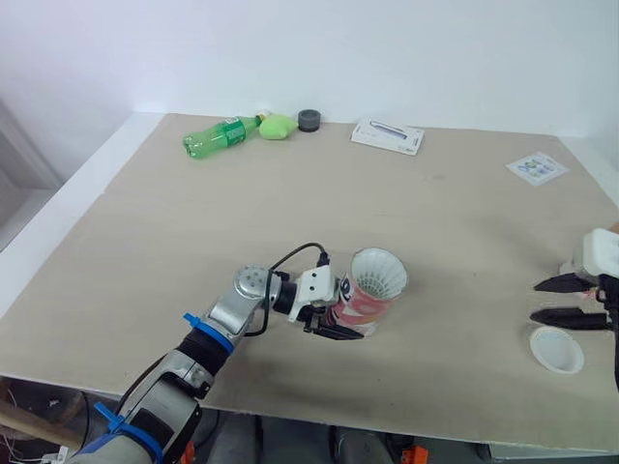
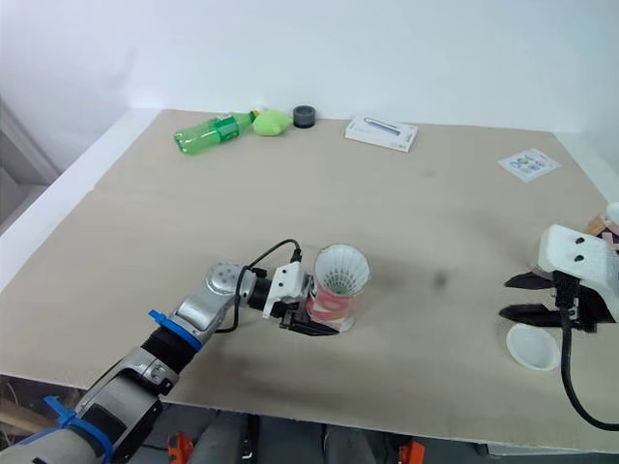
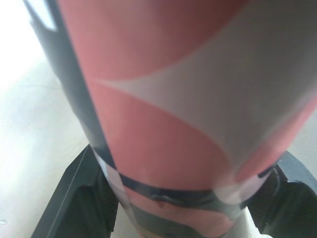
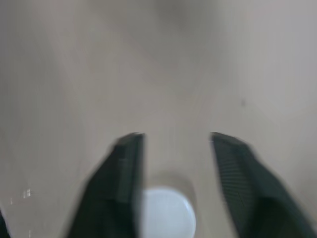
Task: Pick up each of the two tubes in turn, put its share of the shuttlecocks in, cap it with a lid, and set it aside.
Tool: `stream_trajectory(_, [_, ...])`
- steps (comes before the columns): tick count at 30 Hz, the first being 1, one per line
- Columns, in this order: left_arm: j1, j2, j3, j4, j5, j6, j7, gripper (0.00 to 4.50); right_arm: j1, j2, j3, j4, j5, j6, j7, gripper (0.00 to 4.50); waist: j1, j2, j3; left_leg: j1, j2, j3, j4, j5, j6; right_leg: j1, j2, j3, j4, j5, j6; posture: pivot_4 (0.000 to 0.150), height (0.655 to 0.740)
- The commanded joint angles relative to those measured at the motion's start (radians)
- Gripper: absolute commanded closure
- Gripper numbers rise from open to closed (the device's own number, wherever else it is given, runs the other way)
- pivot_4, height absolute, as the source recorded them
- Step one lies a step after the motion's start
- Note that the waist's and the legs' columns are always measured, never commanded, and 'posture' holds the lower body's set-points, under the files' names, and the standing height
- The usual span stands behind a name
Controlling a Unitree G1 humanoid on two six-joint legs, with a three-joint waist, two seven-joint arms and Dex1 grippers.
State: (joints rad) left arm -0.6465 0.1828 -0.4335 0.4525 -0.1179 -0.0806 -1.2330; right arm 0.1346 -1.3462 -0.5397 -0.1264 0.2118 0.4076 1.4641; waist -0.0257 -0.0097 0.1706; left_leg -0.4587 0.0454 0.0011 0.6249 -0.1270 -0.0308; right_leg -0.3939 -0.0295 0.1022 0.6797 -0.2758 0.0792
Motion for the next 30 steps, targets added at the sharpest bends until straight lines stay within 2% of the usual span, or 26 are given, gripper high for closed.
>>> stream_trajectory(1, [0.015, 0.012, -0.022, 0.037, 0.053, 0.003, 0.012, 1.70, 0.066, -0.045, -0.041, 0.070, -0.101, -0.113, 0.043, 0.37, 0.000, -0.001, 0.001, 0.002, -0.001, 0.000, 0.000, 0.000, 0.000, 0.001, -0.001, 0.000, -0.001, 0.000, 0.000, 0.150, 0.7294])
stream_trajectory(2, [0.016, 0.012, -0.022, 0.036, 0.050, 0.005, 0.009, 1.70, 0.079, -0.054, -0.038, 0.088, -0.115, -0.131, 0.052, 0.10, 0.000, -0.002, 0.001, 0.003, -0.001, 0.000, 0.000, 0.000, -0.001, 0.000, -0.001, -0.001, -0.002, 0.000, 0.000, 0.150, 0.7294])
stream_trajectory(4, [0.023, 0.015, -0.025, 0.022, 0.047, 0.015, 0.005, 1.70, 0.073, -0.070, 0.002, 0.146, -0.149, -0.192, 0.032, 0.10, -0.002, -0.002, 0.001, 0.005, -0.001, 0.000, 0.000, -0.001, -0.002, 0.003, -0.003, -0.001, -0.005, 0.000, 0.000, 0.150, 0.7294])
stream_trajectory(11, [0.057, 0.021, -0.032, -0.045, 0.051, 0.039, 0.019, 1.70, -0.134, -0.070, 0.246, 0.373, -0.179, -0.306, -0.017, 0.10, -0.017, -0.002, 0.000, 0.006, -0.002, 0.002, -0.003, 0.000, -0.001, 0.006, -0.005, -0.001, -0.005, 0.000, 0.001, 0.150, 0.7294])
stream_trajectory(16, [0.084, 0.029, -0.033, -0.096, 0.055, 0.052, 0.043, 1.70, -0.306, -0.034, 0.389, 0.520, -0.180, -0.278, 0.008, 0.10, -0.020, 0.000, -0.001, 0.006, -0.003, 0.001, -0.006, 0.000, 0.000, 0.007, -0.005, 0.000, -0.005, -0.001, 0.001, 0.150, 0.7294])
stream_trajectory(22, [0.098, 0.046, -0.036, -0.124, 0.060, 0.069, 0.053, 1.70, -0.390, 0.015, 0.476, 0.588, -0.184, -0.273, 0.006, 0.10, -0.020, 0.001, -0.002, 0.006, -0.005, 0.001, -0.006, 0.000, 0.000, 0.007, -0.005, 0.001, -0.005, -0.002, 0.002, 0.150, 0.7294])
stream_trajectory(30, [0.099, 0.061, -0.027, -0.147, 0.055, 0.087, 0.058, 1.70, -0.426, 0.047, 0.536, 0.639, -0.214, -0.301, -0.032, 0.10, -0.020, 0.002, -0.003, 0.007, -0.005, 0.001, -0.006, 0.000, 0.000, 0.007, -0.005, 0.001, -0.005, -0.002, 0.002, 0.150, 0.7294])
